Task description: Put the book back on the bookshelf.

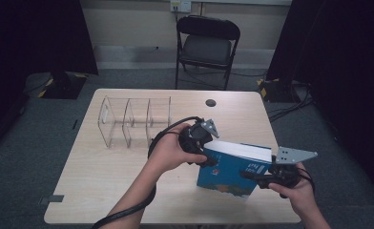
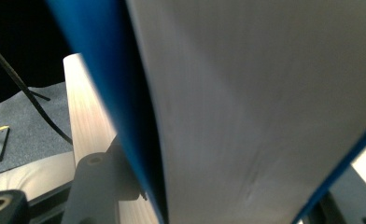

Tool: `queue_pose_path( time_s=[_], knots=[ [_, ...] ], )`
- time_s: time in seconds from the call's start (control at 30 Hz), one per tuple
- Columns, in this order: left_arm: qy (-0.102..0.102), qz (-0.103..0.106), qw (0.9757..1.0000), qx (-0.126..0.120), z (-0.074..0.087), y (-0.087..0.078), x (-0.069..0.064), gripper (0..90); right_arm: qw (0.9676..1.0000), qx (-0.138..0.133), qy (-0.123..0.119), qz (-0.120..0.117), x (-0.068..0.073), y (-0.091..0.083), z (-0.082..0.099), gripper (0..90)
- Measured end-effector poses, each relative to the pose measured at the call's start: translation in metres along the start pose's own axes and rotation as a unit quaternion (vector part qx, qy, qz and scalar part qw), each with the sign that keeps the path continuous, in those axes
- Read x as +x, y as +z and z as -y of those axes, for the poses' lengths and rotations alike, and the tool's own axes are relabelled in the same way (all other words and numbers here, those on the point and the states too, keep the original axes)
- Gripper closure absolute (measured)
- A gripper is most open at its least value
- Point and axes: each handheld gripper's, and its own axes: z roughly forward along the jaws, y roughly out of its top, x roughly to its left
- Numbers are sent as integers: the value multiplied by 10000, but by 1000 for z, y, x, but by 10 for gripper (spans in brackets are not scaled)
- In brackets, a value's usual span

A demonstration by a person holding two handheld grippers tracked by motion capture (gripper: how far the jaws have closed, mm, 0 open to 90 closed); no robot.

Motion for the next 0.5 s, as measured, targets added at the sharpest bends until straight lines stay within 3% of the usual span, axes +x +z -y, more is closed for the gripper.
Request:
queue_pose_path(
  time_s=[0.23,0.3,0.4,0.5],
  knots=[
    [184,7,9996,191,-11,11,0,363,10000,-16,71,-5,-2,1,8,427],
    [115,31,9998,187,-13,13,0,344,10000,-23,60,3,-2,1,9,427],
    [263,71,9993,250,-15,18,2,310,10000,-15,56,27,-1,0,11,426],
    [235,25,9994,271,-16,22,2,287,10000,46,76,13,-1,2,14,426]
  ],
)
